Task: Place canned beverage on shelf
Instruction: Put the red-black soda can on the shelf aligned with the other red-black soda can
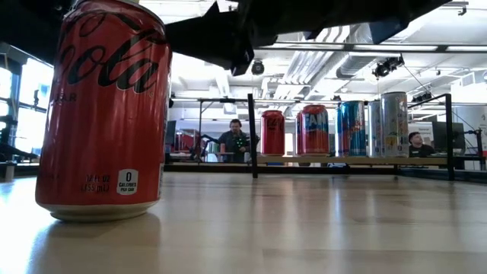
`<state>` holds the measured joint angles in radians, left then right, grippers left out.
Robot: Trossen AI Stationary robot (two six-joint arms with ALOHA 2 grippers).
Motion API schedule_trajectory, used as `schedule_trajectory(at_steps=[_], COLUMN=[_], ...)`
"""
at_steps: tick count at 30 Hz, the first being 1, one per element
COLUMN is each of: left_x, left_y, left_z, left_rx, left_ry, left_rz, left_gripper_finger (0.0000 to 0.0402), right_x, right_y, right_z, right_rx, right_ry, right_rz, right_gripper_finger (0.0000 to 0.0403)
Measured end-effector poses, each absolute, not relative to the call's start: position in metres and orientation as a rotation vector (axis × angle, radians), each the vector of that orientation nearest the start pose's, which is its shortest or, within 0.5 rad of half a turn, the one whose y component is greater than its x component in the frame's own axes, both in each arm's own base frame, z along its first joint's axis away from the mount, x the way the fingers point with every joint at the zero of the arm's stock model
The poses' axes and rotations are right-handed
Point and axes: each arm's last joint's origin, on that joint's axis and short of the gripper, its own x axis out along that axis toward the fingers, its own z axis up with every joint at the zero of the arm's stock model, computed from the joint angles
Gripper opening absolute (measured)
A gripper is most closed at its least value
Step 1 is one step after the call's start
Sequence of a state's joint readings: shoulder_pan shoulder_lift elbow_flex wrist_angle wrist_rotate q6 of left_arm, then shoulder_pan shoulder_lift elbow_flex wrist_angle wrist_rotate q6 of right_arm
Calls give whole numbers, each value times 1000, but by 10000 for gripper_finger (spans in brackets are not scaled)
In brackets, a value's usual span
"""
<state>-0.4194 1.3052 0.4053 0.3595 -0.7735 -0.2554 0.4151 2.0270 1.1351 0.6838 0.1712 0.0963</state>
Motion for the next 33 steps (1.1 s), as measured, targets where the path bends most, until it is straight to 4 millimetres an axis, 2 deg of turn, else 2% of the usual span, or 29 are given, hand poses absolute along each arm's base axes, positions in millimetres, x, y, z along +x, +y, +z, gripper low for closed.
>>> schedule_trajectory(at_steps=[11,17,33], left_x=[215,215,215], left_y=[-74,-74,-74], left_z=[158,158,158], left_rx=[53,51,51], left_ry=[399,397,397], left_rz=[399,399,399], left_gripper_finger=[0,0,0], right_x=[397,404,410], right_y=[171,168,163], right_z=[169,153,154], right_rx=[60,79,56], right_ry=[201,207,214], right_rz=[280,277,291], right_gripper_finger=[312,312,312])
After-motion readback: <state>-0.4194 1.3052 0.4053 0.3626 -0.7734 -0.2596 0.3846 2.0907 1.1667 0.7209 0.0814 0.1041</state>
